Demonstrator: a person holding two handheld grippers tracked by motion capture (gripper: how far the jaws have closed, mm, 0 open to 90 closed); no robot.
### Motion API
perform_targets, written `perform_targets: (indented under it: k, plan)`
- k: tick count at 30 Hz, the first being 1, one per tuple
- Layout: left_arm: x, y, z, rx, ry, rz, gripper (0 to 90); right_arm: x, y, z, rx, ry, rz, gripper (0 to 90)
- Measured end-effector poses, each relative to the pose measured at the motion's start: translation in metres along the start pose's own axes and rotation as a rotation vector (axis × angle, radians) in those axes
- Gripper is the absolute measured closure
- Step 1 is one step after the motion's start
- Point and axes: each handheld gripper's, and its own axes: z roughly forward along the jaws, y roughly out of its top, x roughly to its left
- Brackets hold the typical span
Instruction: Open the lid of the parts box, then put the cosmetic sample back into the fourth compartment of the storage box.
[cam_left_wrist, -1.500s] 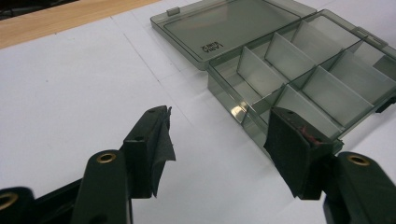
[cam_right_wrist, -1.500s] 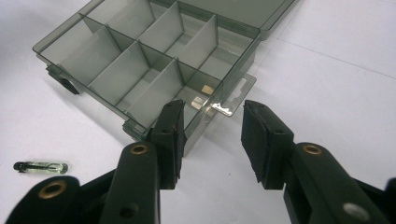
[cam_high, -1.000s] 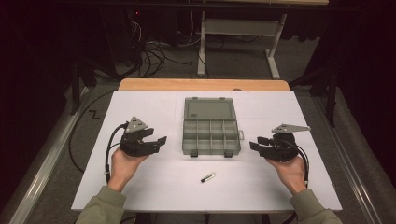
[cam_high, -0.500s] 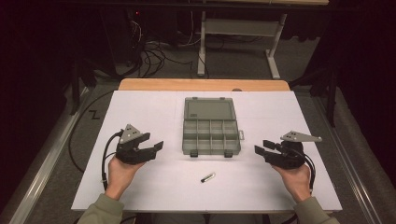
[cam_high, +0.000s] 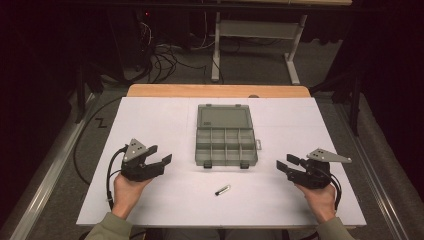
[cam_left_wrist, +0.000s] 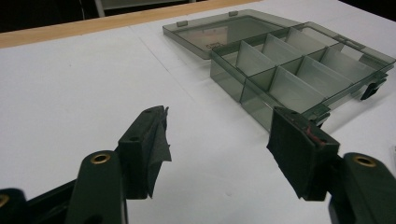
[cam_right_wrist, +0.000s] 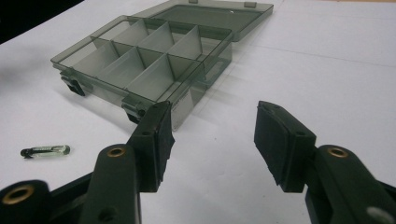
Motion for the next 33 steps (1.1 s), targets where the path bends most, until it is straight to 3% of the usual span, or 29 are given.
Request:
perform_targets:
  k: [5, 15, 21, 27, 33]
  plan:
    - [0.003, -0.005, -0.003, -0.026, 0.017, 0.010, 36.3, -0.001, -0.006, -0.003, -0.024, -0.008, 0.003, 46.3]
    - [0.010, -0.015, -0.014, -0.064, 0.011, 0.002, 36.4, 0.000, -0.015, -0.003, -0.039, -0.018, 0.006, 45.1]
    - [0.011, -0.021, -0.019, -0.062, 0.014, 0.015, 36.3, 0.003, -0.016, -0.002, -0.052, -0.019, -0.010, 45.0]
    - [0.013, -0.021, -0.026, -0.086, 0.013, 0.007, 36.0, 0.011, -0.011, 0.003, -0.041, 0.001, -0.033, 46.5]
    - [0.015, -0.022, -0.026, -0.100, 0.024, -0.007, 35.0, 0.021, -0.004, 0.011, 0.007, 0.026, -0.059, 50.4]
